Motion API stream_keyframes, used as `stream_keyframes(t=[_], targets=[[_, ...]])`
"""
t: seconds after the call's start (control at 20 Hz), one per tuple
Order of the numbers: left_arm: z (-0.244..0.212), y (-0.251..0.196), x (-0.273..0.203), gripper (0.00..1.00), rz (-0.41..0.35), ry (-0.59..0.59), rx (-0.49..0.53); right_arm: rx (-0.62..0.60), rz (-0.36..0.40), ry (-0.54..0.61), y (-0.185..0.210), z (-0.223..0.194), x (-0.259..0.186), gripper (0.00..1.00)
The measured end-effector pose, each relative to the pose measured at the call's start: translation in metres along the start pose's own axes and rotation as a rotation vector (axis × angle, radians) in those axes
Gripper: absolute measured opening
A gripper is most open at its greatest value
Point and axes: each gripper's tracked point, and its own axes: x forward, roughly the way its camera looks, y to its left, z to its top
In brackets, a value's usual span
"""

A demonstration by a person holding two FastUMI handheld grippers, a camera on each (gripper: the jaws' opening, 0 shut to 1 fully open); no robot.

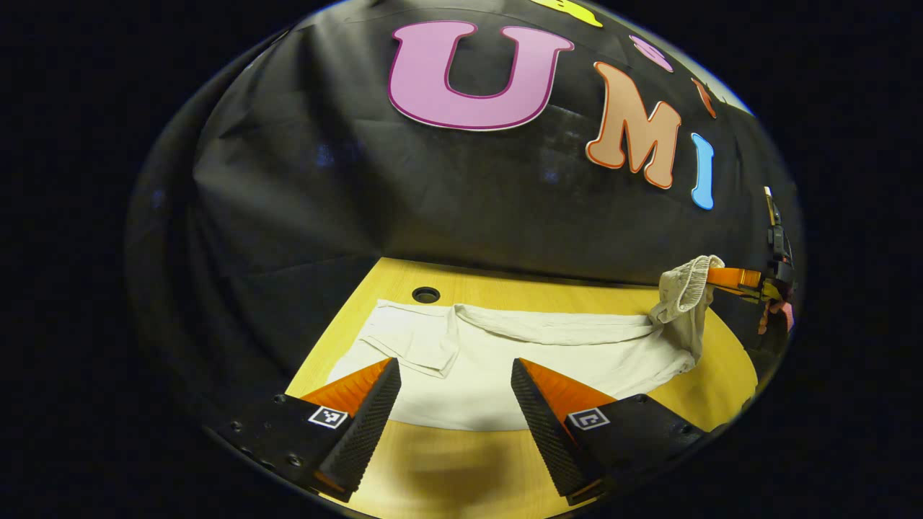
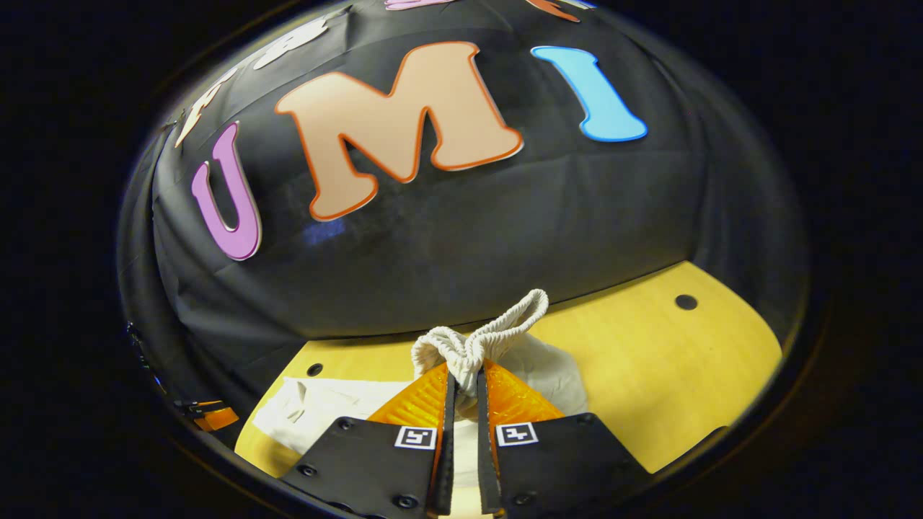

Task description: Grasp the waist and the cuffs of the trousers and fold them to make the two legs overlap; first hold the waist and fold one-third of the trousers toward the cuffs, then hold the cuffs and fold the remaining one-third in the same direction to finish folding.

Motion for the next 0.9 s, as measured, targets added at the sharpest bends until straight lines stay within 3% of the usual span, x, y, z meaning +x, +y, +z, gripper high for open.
stream_keyframes(t=[0.25, 0.3, 0.4, 0.55, 0.6, 0.65, 0.75, 0.9], targets=[[-0.005, 0.033, 0.018, 0.94, 0.018, 0.002, -0.003, -0.103, 0.068, 0.095, 0.056, -0.063, 0.028, 0.16], [-0.007, 0.038, 0.022, 0.94, 0.019, 0.003, -0.010, -0.130, 0.083, 0.119, 0.058, -0.075, 0.028, 0.21], [-0.015, 0.048, 0.030, 0.94, 0.027, 0.012, -0.021, -0.185, 0.099, 0.167, 0.062, -0.099, 0.031, 0.16], [-0.029, 0.061, 0.045, 0.94, 0.039, 0.035, -0.037, -0.233, 0.129, 0.234, 0.074, -0.126, 0.039, 0.20], [-0.035, 0.065, 0.049, 0.95, 0.042, 0.045, -0.041, -0.241, 0.141, 0.248, 0.074, -0.125, 0.038, 0.28], [-0.039, 0.069, 0.054, 0.95, 0.043, 0.051, -0.044, -0.252, 0.150, 0.255, 0.073, -0.124, 0.036, 0.44], [-0.048, 0.079, 0.063, 0.95, 0.066, 0.068, -0.042, -0.270, 0.164, 0.265, 0.069, -0.120, 0.030, 0.49], [-0.059, 0.094, 0.075, 0.94, 0.094, 0.089, -0.029, -0.302, 0.138, 0.240, 0.067, -0.119, 0.013, 0.99]])
